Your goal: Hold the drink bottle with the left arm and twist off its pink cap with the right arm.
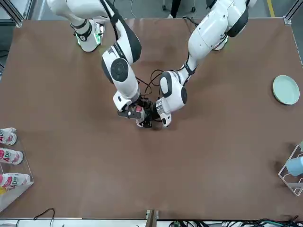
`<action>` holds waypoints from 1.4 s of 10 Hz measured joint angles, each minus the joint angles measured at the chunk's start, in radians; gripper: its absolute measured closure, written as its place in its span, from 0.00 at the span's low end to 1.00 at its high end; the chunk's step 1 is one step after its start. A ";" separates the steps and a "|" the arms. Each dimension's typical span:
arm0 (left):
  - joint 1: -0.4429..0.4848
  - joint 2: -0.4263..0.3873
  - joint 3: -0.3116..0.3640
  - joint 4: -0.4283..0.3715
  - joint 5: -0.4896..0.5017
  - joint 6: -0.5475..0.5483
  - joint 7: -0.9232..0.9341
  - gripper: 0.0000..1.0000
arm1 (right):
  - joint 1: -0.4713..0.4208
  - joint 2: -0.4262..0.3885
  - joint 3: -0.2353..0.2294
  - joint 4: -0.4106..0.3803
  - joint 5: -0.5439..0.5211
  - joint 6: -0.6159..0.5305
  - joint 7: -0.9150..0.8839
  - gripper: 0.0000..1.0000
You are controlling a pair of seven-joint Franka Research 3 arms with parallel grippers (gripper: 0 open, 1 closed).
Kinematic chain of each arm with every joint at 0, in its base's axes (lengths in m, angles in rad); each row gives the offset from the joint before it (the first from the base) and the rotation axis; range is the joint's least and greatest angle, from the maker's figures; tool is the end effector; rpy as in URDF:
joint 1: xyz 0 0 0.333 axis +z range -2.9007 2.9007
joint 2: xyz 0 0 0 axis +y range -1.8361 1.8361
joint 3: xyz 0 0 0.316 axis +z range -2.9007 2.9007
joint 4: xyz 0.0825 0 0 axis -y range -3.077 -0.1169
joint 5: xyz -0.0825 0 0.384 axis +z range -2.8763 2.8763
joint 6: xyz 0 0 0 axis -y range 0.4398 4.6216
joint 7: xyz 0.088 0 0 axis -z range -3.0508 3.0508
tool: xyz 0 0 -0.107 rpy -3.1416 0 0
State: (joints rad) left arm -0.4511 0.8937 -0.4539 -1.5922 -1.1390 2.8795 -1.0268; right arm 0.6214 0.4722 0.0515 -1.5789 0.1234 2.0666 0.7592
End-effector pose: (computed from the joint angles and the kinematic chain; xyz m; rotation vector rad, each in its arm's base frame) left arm 0.5096 -0.4847 0.1564 1.8041 1.5830 -0.6265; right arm 0.5351 0.4287 0.3679 -3.0208 0.2271 0.1138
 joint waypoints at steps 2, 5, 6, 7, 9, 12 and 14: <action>0.000 0.000 0.000 0.000 0.000 0.000 0.000 0.40 | 0.000 0.000 -0.001 -0.004 0.000 0.001 0.000 0.37; 0.000 0.000 0.000 0.000 0.000 0.000 0.000 0.40 | -0.003 0.000 -0.003 -0.005 0.000 0.001 0.001 0.38; 0.000 0.000 0.000 0.000 0.000 0.000 0.000 0.40 | -0.004 0.000 -0.004 -0.005 0.000 0.001 0.001 0.41; 0.000 0.000 0.000 0.000 0.000 0.000 0.000 0.40 | -0.004 0.000 -0.004 -0.005 0.000 0.001 0.001 0.47; 0.000 0.000 0.000 0.000 0.000 0.000 0.000 0.40 | -0.005 0.000 -0.004 -0.005 0.001 0.003 0.004 0.52; 0.000 0.000 0.000 0.000 0.000 0.000 0.000 0.40 | -0.005 0.000 -0.004 -0.005 0.002 0.003 0.006 0.53; 0.000 0.000 0.000 0.000 0.000 0.000 0.000 0.40 | -0.005 0.000 -0.004 -0.005 0.002 0.003 0.007 0.52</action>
State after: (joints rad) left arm -0.4514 0.8938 -0.4538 -1.5919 -1.1390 2.8794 -1.0268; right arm 0.6165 0.4722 0.0473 -1.5839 0.1258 2.0697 0.7662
